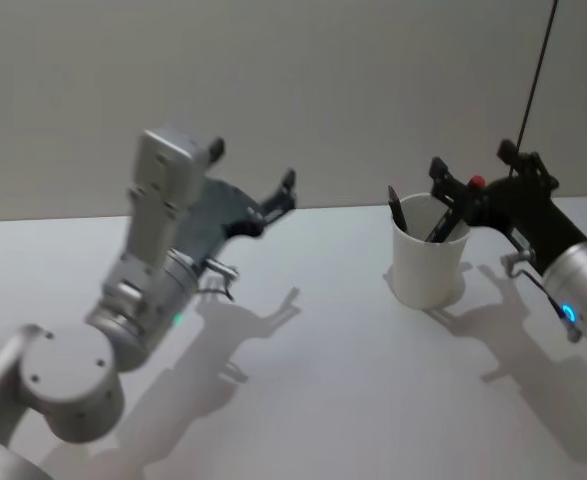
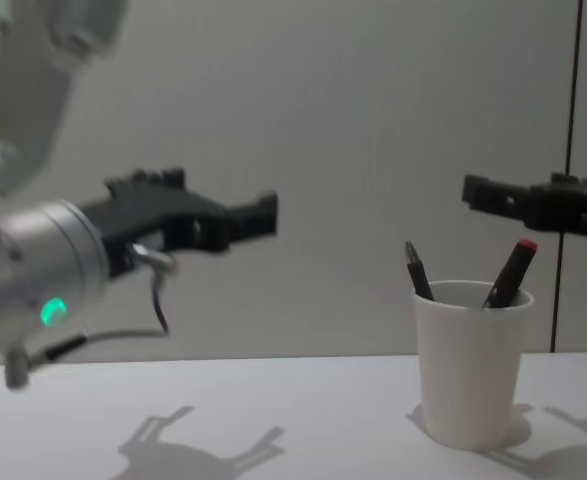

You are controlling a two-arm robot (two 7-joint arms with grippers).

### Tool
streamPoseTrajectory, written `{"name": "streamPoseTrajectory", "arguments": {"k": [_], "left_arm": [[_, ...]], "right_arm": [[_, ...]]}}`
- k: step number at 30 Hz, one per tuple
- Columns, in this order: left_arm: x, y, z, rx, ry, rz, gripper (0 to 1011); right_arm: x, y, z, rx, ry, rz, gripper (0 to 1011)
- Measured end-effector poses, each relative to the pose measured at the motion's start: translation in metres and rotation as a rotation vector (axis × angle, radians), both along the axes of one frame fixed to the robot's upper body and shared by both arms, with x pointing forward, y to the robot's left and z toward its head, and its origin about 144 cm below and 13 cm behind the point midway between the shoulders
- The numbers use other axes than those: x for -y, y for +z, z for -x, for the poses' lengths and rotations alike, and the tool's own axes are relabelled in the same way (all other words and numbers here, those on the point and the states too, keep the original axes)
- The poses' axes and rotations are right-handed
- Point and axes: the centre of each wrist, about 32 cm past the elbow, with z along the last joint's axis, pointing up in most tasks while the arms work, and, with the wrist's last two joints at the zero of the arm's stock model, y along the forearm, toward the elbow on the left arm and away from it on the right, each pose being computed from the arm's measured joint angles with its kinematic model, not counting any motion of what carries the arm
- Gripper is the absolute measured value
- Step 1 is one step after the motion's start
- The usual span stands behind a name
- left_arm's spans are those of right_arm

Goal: Place the pen into the pen holder.

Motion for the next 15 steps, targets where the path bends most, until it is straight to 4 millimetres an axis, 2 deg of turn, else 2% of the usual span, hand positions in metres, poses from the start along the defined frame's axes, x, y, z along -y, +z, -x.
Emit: {"name": "streamPoseTrajectory", "arguments": {"k": [5,15], "left_arm": [[0.009,-0.010,0.003,-0.014,0.001,-0.026,1001],[0.011,-0.012,0.003,-0.016,0.001,-0.032,1001]], "right_arm": [[0.006,-0.011,0.013,-0.004,-0.019,0.025,1002],[0.015,-0.026,0.032,-0.011,-0.046,0.063,1002]]}}
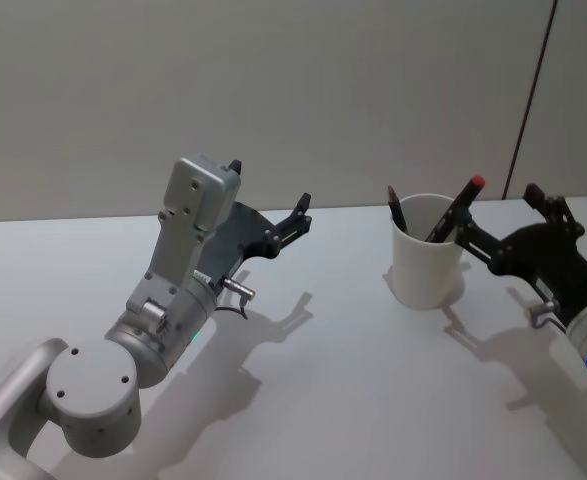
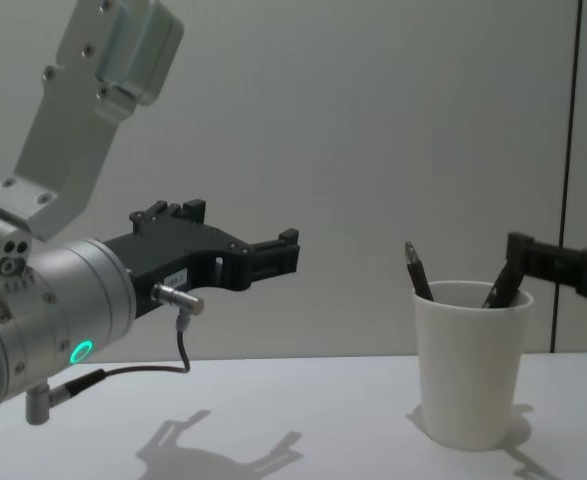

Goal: Place the pen into the pen holder.

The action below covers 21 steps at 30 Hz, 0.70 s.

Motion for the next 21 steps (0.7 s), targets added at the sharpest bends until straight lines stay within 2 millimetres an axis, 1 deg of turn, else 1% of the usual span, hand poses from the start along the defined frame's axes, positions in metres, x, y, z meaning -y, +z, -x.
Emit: {"name": "streamPoseTrajectory", "arguments": {"k": [8,21], "left_arm": [[0.0001,0.0001,-0.0001,0.000,0.000,0.000,1001],[0.0001,0.0001,-0.0001,0.000,0.000,0.000,1001]], "right_arm": [[0.0035,-0.0056,0.0078,-0.004,-0.010,0.016,1001],[0.0035,-0.0058,0.0082,-0.005,-0.010,0.017,1001]]}}
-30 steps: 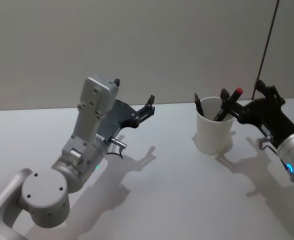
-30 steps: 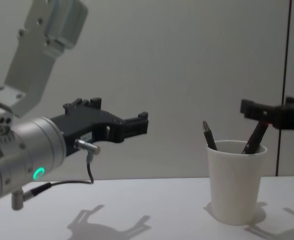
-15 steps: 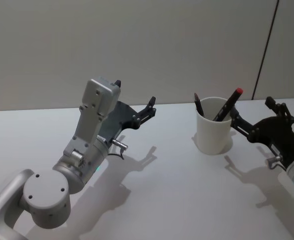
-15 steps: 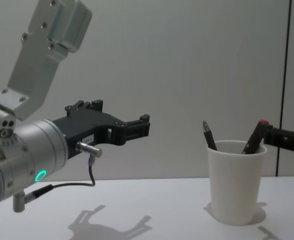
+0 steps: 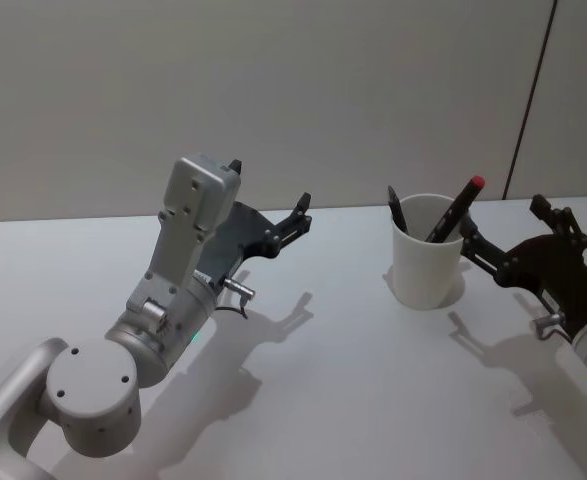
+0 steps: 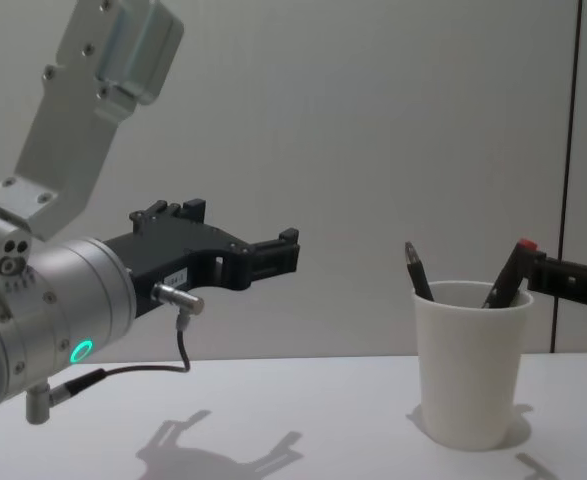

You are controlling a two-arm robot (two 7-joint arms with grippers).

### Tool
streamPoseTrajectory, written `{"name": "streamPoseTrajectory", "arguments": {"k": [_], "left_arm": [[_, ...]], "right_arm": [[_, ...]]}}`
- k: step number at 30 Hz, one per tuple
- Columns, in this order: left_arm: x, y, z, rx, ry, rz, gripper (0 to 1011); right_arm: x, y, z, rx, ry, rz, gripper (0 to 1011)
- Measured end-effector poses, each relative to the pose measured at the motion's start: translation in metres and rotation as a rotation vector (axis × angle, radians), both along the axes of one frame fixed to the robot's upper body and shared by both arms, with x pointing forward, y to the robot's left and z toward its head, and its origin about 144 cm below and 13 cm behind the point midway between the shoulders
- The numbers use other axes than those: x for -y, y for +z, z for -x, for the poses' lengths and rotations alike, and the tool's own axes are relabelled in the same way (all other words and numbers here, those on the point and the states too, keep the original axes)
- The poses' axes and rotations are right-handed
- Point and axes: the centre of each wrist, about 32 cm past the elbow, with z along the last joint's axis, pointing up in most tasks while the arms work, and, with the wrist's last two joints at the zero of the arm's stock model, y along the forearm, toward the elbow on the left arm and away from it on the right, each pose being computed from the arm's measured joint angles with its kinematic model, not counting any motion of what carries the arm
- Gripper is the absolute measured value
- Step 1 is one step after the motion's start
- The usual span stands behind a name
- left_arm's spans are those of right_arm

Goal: Place the pen into the pen holder.

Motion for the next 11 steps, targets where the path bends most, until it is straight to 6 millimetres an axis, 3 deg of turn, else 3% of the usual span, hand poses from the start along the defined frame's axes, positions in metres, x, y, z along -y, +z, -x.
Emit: {"name": "streamPoseTrajectory", "arguments": {"k": [11], "left_arm": [[0.0000,0.0000,0.0000,0.000,0.000,0.000,1001]], "right_arm": [[-0.0001,0.0000,0.0000,0.000,0.000,0.000,1001]]}}
